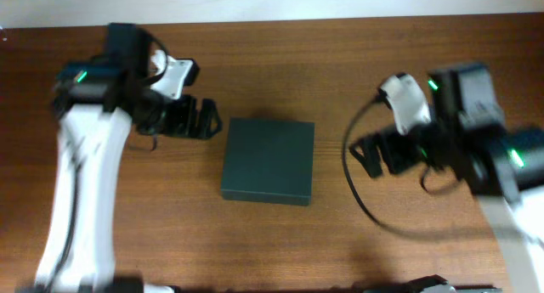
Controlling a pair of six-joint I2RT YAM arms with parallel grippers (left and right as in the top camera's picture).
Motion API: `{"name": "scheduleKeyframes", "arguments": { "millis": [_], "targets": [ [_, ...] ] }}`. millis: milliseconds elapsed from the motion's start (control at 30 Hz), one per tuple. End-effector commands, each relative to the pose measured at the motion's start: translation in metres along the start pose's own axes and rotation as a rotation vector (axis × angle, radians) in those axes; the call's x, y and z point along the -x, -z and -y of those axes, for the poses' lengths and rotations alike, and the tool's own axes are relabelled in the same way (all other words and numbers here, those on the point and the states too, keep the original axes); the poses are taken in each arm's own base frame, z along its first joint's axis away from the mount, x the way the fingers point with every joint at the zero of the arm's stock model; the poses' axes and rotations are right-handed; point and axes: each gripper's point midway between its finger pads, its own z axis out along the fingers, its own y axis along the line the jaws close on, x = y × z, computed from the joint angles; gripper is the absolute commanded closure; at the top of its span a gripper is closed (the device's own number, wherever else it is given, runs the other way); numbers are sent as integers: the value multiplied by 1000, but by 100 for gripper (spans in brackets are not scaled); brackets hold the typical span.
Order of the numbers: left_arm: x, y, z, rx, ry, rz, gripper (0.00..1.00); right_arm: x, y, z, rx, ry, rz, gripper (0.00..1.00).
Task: Pack container
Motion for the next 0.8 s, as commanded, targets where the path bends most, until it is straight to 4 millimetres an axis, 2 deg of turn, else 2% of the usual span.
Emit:
{"name": "scheduleKeyframes", "arguments": {
  "millis": [0, 100, 167, 267, 333, 467, 633, 767],
  "targets": [
    [-11, 61, 14, 82, -92, 183, 1, -22, 29, -5, -51, 44, 83, 1],
    [-30, 93, 26, 99, -121, 283, 1, -43, 46, -12, -64, 64, 163, 1],
    [-46, 105, 32, 102, -136, 327, 1, -58, 56, -17, -76, 77, 220, 1],
    [-73, 111, 37, 105, -144, 376, 1, -76, 68, -23, -85, 93, 289, 1],
    [-90, 111, 38, 105, -142, 411, 1, -86, 76, -26, -92, 104, 332, 1],
    [-126, 104, 39, 107, -150, 467, 1, -94, 91, -31, -101, 121, 401, 1],
    [-168, 86, 36, 98, -122, 494, 1, -98, 93, -32, -102, 123, 407, 1],
    [-185, 85, 37, 94, -112, 532, 1, -97, 93, -32, -102, 123, 406, 1]
  ]
}}
